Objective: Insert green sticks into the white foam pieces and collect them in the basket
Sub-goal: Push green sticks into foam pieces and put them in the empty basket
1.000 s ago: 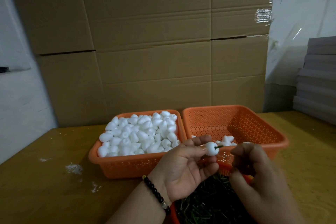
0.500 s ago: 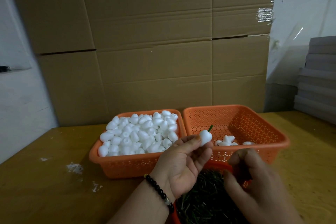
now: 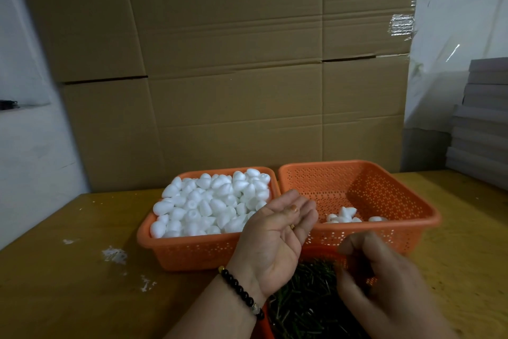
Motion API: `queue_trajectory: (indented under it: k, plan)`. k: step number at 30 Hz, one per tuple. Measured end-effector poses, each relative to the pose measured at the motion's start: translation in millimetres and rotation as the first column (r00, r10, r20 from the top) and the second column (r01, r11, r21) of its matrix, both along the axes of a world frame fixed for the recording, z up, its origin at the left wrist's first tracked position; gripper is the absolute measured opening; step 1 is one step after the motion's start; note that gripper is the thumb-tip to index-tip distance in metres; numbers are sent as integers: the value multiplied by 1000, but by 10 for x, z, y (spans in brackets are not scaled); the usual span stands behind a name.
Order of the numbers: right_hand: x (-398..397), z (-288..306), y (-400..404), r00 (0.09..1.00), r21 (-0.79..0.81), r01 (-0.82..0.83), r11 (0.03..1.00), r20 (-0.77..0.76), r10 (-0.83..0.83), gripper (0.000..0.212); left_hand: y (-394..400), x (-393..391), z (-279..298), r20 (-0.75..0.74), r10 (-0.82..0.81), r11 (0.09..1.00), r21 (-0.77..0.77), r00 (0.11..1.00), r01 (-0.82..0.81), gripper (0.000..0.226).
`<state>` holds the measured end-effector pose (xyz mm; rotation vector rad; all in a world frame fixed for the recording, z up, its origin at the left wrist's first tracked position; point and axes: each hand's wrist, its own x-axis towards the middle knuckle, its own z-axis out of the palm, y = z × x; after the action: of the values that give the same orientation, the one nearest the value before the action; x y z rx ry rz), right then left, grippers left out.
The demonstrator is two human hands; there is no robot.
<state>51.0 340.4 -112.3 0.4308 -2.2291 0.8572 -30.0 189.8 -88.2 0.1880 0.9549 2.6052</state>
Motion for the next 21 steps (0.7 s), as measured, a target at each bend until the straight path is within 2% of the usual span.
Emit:
queue_trajectory:
  k: [3,5,6,7,8,10,11,12,13,15,17,21]
  plan:
    - [-1,3,-2,1000,39,-2,999,16,2,32,-43,-49,1,-101,100,977,-180,990,-117,35]
    - [7,8,-3,999,68,-27,997,23,25,29,-103,-88,5,-263,202,877,-380,943,-294,42]
    - [13,14,-2,999,77,-38,996,27,36,27,-151,-110,11,-374,226,785,-477,899,-396,44]
    - [24,24,-1,998,86,-46,995,36,43,24,-216,-132,25,-504,223,656,-556,835,-510,44]
    - [31,30,4,998,102,-56,993,42,52,21,-293,-159,50,-636,183,490,-602,750,-630,43]
    - [39,37,9,995,159,-60,985,86,46,12,-482,-216,87,-797,14,94,-600,603,-795,34]
    - [43,44,7,991,185,-54,981,128,30,11,-587,-253,105,-810,-58,-87,-579,584,-811,32]
    - [37,47,5,985,203,-52,978,170,17,14,-701,-291,130,-792,-88,-230,-574,604,-786,33]
    - [35,44,0,978,221,-50,974,211,2,18,-820,-326,161,-762,-80,-328,-588,642,-739,35]
    - [35,55,-17,961,255,-48,966,275,-25,24,-1077,-404,207,-705,-37,-447,-622,708,-643,38]
    - [38,67,-31,953,267,-44,963,300,-40,25,-1325,-459,242,-674,30,-513,-645,738,-567,37]
    - [12,53,-43,944,330,-40,943,322,-73,35,-1657,-509,196,-591,186,-495,-746,785,-445,34]
